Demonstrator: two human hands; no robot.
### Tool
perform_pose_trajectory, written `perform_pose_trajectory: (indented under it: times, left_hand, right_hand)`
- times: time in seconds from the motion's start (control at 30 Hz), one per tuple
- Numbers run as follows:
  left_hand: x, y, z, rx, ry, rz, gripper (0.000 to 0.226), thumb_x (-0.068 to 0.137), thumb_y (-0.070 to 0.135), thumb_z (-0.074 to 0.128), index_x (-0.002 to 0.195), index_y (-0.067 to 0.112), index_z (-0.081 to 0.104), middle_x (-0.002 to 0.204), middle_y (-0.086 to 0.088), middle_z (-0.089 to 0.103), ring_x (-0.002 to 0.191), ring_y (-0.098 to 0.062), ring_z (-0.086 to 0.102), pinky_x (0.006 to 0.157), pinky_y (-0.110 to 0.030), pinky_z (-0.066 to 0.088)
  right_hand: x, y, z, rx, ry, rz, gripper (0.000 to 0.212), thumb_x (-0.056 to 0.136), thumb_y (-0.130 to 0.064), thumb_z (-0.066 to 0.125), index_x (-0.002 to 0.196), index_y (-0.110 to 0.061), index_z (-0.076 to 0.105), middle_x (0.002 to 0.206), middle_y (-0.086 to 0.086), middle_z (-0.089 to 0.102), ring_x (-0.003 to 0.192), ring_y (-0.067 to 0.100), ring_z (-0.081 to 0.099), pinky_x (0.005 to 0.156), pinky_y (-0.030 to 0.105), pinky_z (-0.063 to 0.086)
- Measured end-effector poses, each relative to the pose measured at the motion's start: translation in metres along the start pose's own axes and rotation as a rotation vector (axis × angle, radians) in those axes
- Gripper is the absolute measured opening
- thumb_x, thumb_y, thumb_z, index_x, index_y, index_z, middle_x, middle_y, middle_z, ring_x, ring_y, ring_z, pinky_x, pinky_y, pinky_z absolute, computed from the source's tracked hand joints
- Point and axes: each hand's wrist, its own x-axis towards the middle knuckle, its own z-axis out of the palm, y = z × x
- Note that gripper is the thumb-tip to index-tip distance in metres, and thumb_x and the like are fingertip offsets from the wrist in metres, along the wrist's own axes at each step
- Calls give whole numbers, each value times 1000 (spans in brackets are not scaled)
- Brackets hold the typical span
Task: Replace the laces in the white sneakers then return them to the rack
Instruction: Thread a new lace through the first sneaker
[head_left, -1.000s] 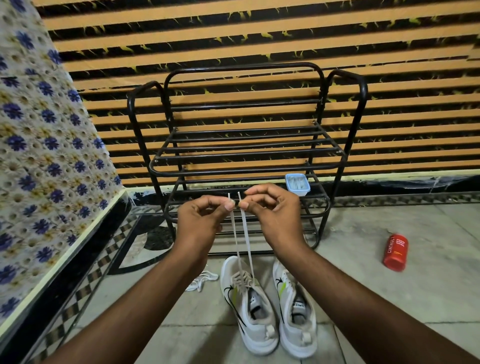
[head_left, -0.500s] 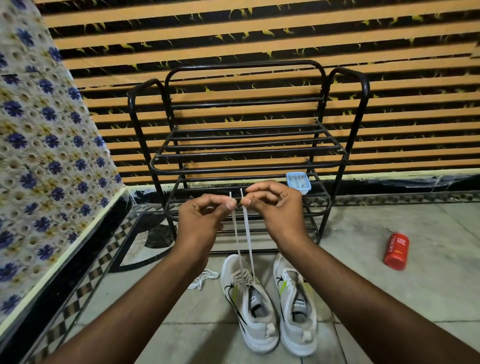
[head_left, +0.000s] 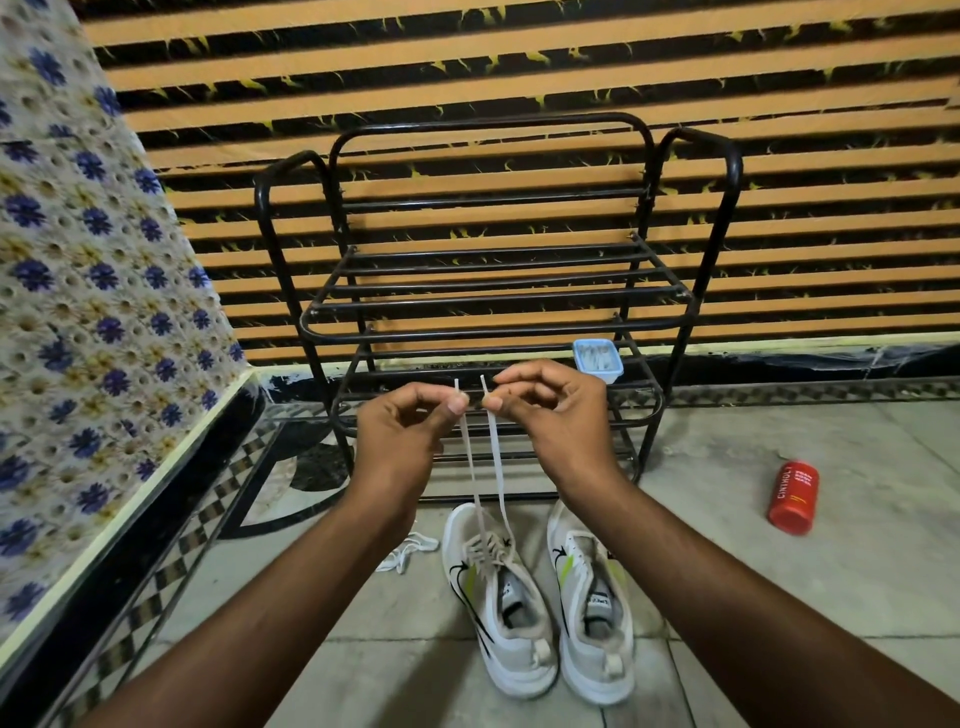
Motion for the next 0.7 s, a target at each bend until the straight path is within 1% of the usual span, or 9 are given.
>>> perform_pose_trajectory:
  times: [0.1,0.17,0.27,0.33,0.4,0.43,0.5,0.6,0.7]
  left_hand:
    - [1,-5,-2,-15,-7,-36,6,98,13,66,97,9,69,88,0,73,83,-13,68,71,-34,54]
    - [1,-11,-5,-96,-37,-109,7,102,9,59,102,3,62,85,-8,68,76,-19,68,67,-37,58]
    - [-1,-34,-9,3,-83,-195,7,102,9,59,101,2,60,76,-7,63,57,-17,55,56,-31,48]
    - [-6,-58,-10,151,-95,-242,4,100,4,62,98,1,63,72,-5,62,49,-10,51,48,-22,41]
    - [-12,-86,-11,290,-134,-295,9,97,-5,61,92,1,65,70,-6,60,39,3,48,41,-11,36]
    - [-16,-100,-12,348,-160,-329,10,95,-7,61,90,0,66,69,-6,60,35,4,46,38,-8,33]
    - [-24,-130,-12,437,-209,-415,4,92,0,71,92,0,66,68,-6,61,35,3,45,37,-10,32]
    - [-37,-167,-9,555,-280,-482,36,78,26,90,101,9,67,74,0,67,52,0,55,48,-16,41]
    - [-44,-190,-2,656,-318,-396,50,69,48,93,96,18,63,78,9,64,63,2,57,61,-19,46]
  right_hand:
    - [-3,6,-5,-2,-29,55,15,84,5,74,91,-8,72,79,6,73,78,20,76,72,34,62]
    - [-7,15,-11,-1,-72,115,12,90,5,67,92,-7,70,76,1,70,73,26,76,67,40,63]
    - [-13,40,-22,-149,-117,139,13,93,-1,65,91,-13,71,74,-4,68,58,18,66,53,31,54]
    - [-19,63,-29,-334,-151,148,15,91,-8,68,87,-22,74,79,-8,69,62,9,62,59,26,51]
    - [-26,84,-35,-517,-205,151,14,88,-11,71,83,-23,74,79,-11,71,71,-1,61,69,20,49]
    - [-30,93,-38,-587,-238,157,14,86,-11,71,83,-24,73,79,-11,70,73,-5,60,71,16,47]
    - [-39,112,-44,-737,-341,211,11,82,-16,72,87,-25,72,85,-10,70,81,-5,62,73,12,46]
    - [-51,138,-50,-938,-537,358,21,78,-33,68,98,-28,67,101,1,67,101,15,63,85,26,52]
    - [-59,155,-48,-1014,-645,401,38,75,-40,70,112,-28,65,109,4,66,110,20,59,86,29,49]
